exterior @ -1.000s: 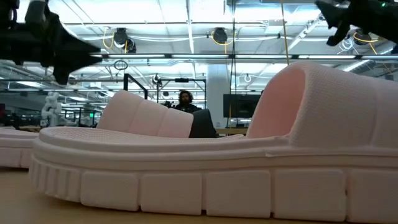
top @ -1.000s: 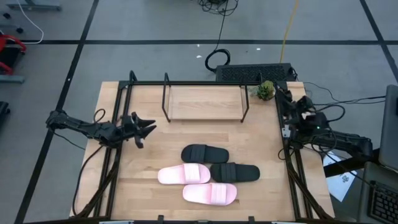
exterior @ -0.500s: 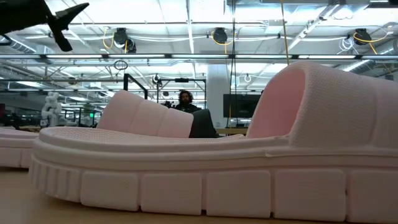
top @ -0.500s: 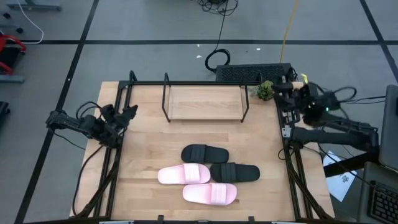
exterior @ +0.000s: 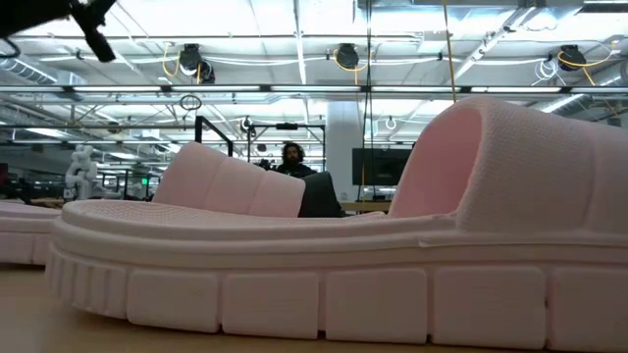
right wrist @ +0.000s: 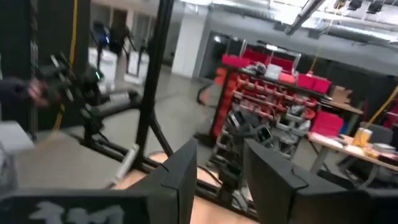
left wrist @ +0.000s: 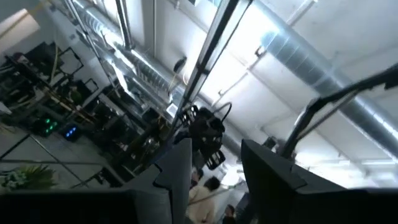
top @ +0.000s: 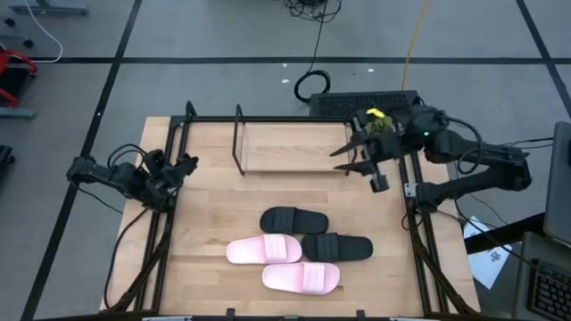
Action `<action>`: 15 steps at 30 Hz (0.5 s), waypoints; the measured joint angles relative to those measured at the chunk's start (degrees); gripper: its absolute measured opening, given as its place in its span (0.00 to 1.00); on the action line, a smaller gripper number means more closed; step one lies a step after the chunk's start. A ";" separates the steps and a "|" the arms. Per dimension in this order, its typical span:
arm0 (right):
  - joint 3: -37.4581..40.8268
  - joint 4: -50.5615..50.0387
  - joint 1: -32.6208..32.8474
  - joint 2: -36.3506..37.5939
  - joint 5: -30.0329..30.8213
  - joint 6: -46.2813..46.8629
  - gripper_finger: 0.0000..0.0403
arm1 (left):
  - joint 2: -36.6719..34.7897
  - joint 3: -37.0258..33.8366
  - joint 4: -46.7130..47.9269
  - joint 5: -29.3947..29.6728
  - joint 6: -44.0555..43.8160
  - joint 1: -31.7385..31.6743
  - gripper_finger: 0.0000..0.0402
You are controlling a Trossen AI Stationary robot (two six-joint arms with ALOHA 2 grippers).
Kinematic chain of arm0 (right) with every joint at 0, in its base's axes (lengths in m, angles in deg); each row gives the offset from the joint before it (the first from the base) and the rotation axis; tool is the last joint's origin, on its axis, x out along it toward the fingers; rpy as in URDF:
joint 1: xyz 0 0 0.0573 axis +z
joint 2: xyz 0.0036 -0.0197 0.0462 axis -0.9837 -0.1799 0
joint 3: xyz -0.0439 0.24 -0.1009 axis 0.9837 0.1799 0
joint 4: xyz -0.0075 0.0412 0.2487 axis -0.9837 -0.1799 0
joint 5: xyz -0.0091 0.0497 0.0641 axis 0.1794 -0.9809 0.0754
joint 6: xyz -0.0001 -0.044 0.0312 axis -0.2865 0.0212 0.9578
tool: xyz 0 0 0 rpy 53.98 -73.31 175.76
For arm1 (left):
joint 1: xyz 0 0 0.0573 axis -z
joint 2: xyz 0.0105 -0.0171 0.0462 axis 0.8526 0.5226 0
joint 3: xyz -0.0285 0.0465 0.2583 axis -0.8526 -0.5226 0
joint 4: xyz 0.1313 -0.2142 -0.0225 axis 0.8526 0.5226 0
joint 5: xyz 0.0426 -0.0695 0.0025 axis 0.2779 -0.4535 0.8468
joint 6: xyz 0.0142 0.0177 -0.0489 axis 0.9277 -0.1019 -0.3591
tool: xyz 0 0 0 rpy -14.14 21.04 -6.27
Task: Pick and place slides into the shelf
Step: Put the top pink slipper on the shelf
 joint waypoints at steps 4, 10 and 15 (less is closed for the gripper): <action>-3.51 -5.97 4.34 -2.13 8.44 -7.49 0.29 | 4.24 8.93 10.55 0.25 0.67 2.20 0.35; -6.50 -11.28 11.64 -3.03 31.64 -17.63 0.29 | 17.87 27.44 27.60 0.63 0.78 5.21 0.35; -6.55 -10.57 16.37 -1.53 46.42 -23.91 0.29 | 30.79 42.90 42.99 0.61 -2.23 7.98 0.35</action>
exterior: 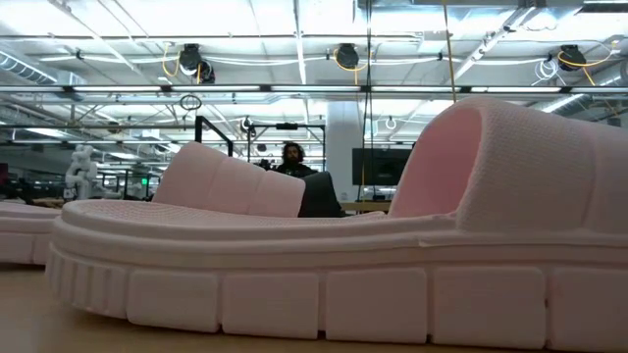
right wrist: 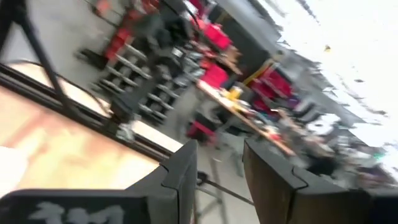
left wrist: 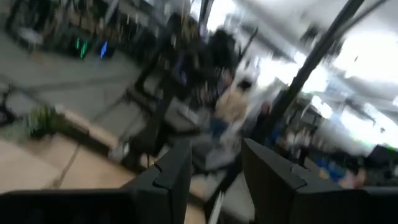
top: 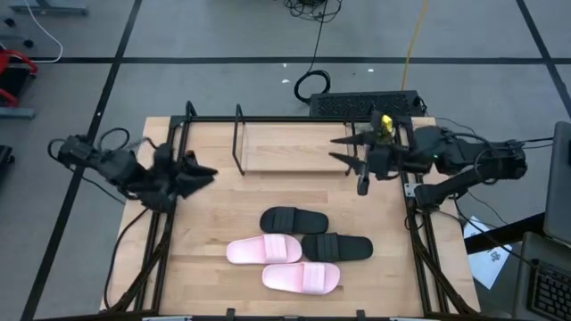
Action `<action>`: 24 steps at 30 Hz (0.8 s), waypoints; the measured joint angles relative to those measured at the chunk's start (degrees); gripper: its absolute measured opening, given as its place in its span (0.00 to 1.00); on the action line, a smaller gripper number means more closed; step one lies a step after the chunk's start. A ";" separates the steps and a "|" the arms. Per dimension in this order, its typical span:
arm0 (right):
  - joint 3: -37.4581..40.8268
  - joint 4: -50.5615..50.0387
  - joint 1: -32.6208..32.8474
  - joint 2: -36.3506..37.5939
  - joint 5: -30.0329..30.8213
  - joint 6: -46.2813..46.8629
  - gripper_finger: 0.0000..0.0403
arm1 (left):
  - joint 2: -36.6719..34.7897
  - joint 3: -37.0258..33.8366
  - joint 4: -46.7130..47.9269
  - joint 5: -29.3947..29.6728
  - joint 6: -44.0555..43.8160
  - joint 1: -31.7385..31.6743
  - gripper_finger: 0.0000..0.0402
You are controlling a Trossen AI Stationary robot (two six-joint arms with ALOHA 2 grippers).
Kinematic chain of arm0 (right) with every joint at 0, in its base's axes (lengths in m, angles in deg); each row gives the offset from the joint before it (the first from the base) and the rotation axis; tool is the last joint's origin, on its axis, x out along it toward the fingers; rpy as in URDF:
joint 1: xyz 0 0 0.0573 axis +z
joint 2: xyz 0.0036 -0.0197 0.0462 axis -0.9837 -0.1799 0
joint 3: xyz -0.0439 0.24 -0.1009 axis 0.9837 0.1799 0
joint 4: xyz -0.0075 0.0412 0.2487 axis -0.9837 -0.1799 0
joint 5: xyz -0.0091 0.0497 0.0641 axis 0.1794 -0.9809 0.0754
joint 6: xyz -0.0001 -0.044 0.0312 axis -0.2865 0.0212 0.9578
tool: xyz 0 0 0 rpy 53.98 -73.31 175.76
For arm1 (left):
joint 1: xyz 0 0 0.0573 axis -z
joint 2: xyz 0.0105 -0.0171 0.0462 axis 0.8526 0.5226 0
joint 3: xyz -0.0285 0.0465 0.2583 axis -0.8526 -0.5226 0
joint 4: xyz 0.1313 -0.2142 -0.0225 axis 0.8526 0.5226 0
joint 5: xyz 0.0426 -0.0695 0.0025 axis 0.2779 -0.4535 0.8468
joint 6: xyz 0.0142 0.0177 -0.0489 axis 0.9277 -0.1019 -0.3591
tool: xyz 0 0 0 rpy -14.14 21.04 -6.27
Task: Pick and place slides into the shelf
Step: Put the top pink slipper on the shelf
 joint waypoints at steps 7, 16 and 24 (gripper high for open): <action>0.00 -0.05 3.20 3.19 12.41 -2.50 0.29 | 16.18 13.13 15.73 0.00 -11.29 3.58 0.35; 0.00 -0.07 5.23 6.39 15.20 -2.34 0.29 | 29.08 14.00 21.81 0.03 -30.66 6.46 0.35; 0.00 -0.64 6.03 6.72 15.20 -2.32 0.29 | 38.12 13.82 22.77 -1.64 -34.82 8.88 0.35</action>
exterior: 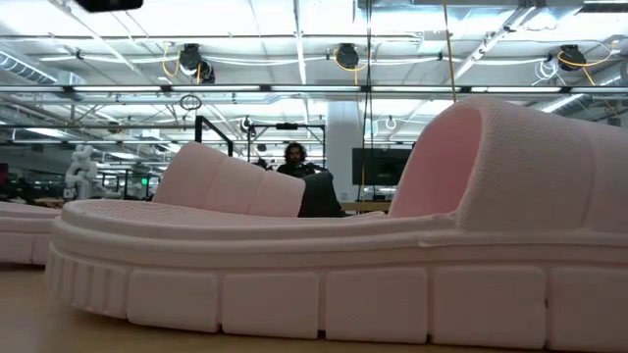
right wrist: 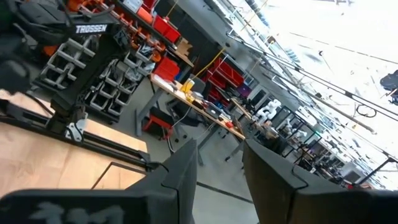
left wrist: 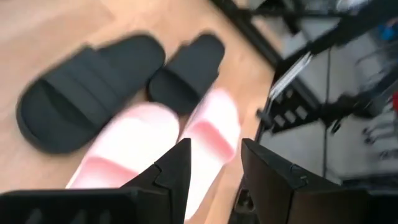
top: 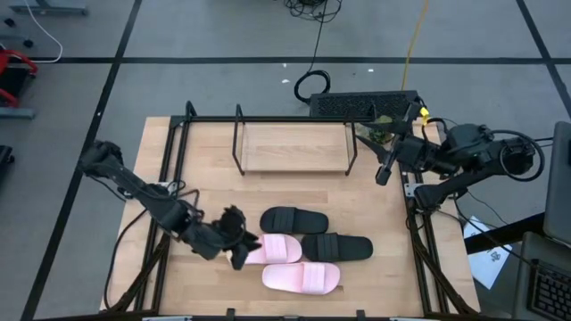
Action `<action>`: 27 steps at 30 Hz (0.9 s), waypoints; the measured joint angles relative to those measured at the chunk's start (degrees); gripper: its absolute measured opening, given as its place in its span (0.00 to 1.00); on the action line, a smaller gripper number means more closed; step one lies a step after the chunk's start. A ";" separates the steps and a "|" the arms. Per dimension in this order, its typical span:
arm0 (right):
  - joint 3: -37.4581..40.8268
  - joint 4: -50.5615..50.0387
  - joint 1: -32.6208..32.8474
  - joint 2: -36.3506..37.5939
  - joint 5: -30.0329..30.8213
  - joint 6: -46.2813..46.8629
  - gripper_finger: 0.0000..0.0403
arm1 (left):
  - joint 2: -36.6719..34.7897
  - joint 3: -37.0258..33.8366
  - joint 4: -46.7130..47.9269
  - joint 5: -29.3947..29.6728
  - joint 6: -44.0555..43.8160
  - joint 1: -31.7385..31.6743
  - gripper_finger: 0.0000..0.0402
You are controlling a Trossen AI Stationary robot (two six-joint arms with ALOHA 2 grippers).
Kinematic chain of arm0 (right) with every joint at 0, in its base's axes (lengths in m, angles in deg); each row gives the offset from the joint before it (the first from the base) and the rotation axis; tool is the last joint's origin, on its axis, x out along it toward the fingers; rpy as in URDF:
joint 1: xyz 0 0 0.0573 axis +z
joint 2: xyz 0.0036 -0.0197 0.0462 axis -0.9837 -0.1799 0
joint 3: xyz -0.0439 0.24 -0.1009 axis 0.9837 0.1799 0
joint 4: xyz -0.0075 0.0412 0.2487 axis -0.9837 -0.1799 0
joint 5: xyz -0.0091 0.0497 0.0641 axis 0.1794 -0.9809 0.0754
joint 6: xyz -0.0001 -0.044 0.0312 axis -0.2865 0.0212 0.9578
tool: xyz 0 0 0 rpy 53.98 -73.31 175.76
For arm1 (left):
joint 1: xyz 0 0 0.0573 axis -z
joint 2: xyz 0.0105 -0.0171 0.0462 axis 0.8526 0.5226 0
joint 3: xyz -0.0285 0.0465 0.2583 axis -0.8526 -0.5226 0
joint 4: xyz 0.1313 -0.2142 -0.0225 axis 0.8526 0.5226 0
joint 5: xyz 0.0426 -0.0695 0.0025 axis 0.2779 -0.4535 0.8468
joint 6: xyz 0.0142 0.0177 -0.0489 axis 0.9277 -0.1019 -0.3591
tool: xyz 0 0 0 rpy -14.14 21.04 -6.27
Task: Pick and place slides into the shelf
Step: Put the top pink slipper on the shelf
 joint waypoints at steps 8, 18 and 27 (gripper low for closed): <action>0.01 -0.37 0.00 -0.02 0.00 0.00 0.29 | 3.27 -0.04 5.44 -2.99 -12.24 1.42 0.35; 0.02 -0.77 -0.02 -0.02 -0.02 0.01 0.29 | 6.22 -0.04 2.83 -4.35 -17.91 1.55 0.35; 0.07 -3.60 -0.04 -0.03 -0.01 0.02 0.29 | 9.39 -0.06 0.93 -2.17 -4.75 1.65 0.35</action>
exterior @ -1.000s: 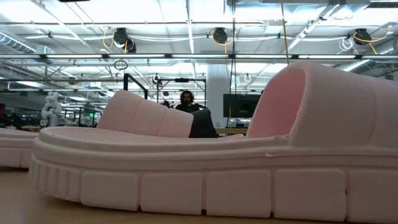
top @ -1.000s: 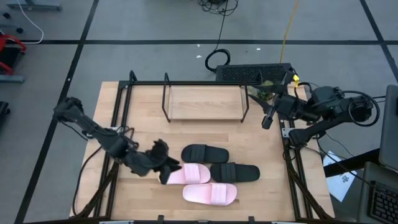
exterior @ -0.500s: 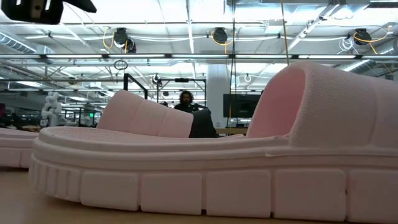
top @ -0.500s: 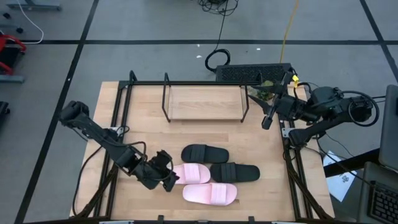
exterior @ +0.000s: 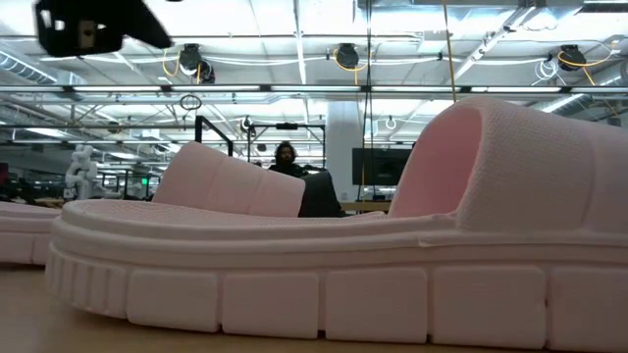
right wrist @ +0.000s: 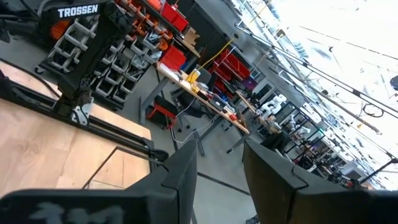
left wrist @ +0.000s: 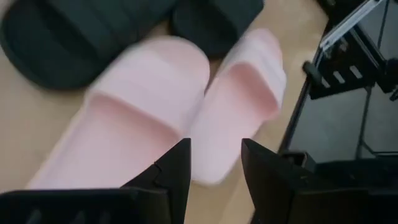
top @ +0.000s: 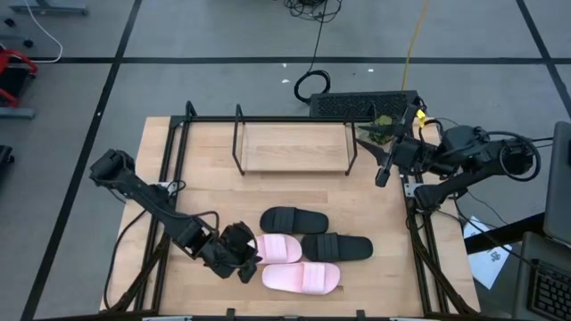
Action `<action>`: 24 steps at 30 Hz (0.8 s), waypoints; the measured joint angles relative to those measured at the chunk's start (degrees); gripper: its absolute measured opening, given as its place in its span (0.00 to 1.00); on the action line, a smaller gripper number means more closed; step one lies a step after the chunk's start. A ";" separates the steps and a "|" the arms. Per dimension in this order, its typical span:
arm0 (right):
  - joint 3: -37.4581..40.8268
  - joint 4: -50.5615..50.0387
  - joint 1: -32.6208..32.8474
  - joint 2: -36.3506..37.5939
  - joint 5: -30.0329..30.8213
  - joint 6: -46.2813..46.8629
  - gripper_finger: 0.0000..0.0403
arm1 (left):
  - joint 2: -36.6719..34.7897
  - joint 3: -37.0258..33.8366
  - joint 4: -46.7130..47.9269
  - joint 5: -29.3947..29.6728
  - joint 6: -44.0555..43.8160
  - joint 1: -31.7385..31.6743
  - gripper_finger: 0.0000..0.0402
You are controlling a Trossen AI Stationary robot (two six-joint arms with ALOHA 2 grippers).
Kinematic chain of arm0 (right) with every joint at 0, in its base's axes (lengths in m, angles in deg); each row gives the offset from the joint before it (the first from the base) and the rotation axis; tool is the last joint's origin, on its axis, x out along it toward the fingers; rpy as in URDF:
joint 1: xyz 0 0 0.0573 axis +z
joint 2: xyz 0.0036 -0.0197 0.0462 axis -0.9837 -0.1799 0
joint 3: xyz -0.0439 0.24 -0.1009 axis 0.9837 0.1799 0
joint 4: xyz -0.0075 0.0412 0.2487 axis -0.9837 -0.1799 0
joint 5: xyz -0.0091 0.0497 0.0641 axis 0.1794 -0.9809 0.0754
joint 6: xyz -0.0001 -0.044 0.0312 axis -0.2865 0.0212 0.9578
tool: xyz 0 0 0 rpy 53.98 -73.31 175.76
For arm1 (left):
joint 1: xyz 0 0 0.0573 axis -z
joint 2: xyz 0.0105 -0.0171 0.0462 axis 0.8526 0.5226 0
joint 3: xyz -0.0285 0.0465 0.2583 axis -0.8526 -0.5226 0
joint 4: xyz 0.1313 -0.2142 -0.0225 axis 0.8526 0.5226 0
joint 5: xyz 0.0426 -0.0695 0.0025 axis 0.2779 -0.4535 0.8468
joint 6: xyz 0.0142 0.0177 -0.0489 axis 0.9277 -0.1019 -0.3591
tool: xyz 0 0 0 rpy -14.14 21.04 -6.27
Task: Pick and place slides into the shelf
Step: Put the top pink slipper on the shelf
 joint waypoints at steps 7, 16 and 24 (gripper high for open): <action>0.00 -0.03 0.00 0.01 -0.01 0.03 0.29 | 0.17 0.02 4.41 5.23 15.93 -0.70 0.35; 0.00 -0.14 0.00 -0.01 -0.01 1.86 0.29 | 0.19 0.02 7.06 5.25 26.15 -3.32 0.35; 0.00 -0.14 -0.02 0.01 -0.01 1.78 0.29 | 4.45 0.06 6.28 -0.11 40.83 -3.57 0.35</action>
